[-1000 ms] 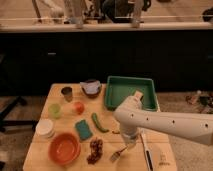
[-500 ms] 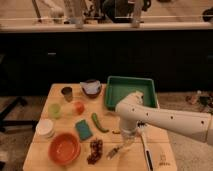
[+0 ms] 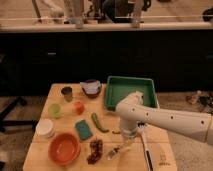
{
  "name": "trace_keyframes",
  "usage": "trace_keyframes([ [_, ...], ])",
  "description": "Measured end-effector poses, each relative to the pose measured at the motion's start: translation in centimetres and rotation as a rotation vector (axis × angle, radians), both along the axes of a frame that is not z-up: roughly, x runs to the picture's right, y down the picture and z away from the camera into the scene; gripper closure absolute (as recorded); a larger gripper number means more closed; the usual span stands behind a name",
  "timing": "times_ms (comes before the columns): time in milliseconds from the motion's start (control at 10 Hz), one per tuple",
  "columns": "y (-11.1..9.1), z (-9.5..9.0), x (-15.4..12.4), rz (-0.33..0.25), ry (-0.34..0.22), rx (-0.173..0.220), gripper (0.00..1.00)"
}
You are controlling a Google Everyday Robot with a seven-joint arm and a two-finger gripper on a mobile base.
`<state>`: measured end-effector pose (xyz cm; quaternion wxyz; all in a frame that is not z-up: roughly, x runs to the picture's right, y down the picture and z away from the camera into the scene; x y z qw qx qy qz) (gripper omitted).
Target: Place fork in table surface
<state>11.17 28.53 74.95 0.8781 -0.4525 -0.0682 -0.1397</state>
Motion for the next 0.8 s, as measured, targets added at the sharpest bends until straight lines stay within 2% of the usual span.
trace_keyframes([
  [400, 0.01, 0.0, -0.02, -0.001, 0.0, 0.0, 0.22],
  [800, 0.04, -0.01, 0.01, -0.001, 0.0, -0.001, 0.2],
])
